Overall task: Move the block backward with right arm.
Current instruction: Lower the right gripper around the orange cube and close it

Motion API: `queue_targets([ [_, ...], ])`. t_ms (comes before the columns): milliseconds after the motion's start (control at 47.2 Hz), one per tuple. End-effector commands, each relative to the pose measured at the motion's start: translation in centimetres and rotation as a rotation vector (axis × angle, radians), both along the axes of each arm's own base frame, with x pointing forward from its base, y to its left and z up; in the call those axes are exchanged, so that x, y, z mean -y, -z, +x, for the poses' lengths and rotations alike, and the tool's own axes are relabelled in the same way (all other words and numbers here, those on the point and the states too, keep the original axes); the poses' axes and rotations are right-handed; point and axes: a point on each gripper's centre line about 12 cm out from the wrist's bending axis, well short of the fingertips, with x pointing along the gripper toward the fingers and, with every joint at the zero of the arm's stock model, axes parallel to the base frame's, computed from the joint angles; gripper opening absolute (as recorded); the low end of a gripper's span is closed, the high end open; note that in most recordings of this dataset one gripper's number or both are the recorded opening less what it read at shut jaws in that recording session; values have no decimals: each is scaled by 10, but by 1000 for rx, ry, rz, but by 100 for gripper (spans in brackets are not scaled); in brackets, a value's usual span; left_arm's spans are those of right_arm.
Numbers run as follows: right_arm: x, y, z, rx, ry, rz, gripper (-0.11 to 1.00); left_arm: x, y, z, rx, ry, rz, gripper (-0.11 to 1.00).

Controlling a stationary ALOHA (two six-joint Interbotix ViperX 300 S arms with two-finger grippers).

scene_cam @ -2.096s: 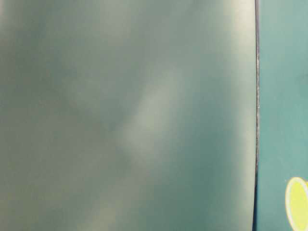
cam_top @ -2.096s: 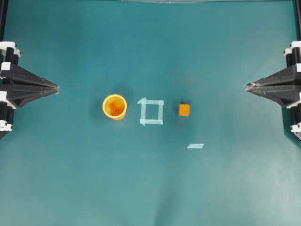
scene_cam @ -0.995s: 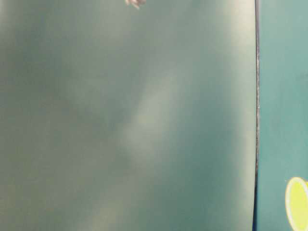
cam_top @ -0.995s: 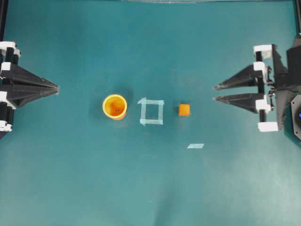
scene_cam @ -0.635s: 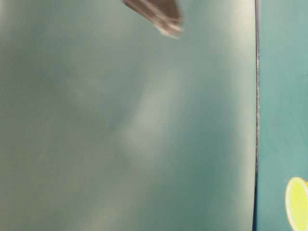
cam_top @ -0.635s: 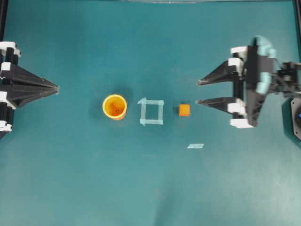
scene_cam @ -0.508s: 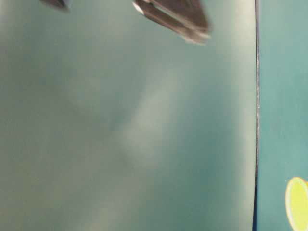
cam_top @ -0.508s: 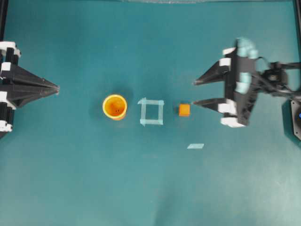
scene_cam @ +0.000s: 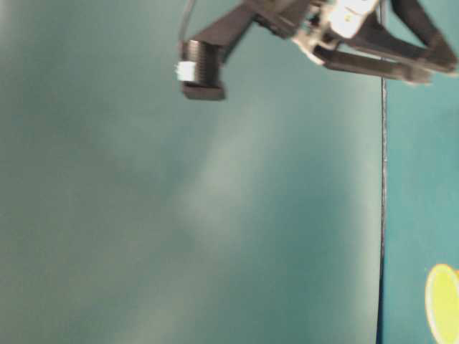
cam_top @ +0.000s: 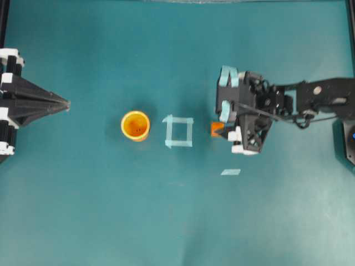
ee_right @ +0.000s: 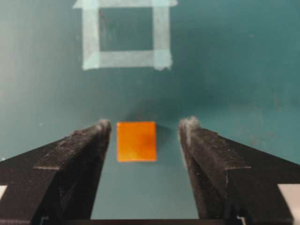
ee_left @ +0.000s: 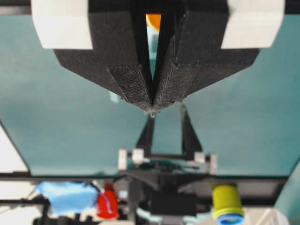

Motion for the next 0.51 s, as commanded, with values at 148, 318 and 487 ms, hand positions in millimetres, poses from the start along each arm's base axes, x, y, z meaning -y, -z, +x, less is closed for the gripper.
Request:
queue_targets([
  [148, -10, 9, 4, 16, -24, 5, 63, 0, -12, 2, 32, 1, 7, 0],
  [318, -10, 19, 6, 19, -24, 4, 63, 0, -13, 2, 34, 1, 14, 0],
  [487, -9, 24, 8, 19, -22, 4, 63, 0, -12, 2, 31, 1, 12, 0],
])
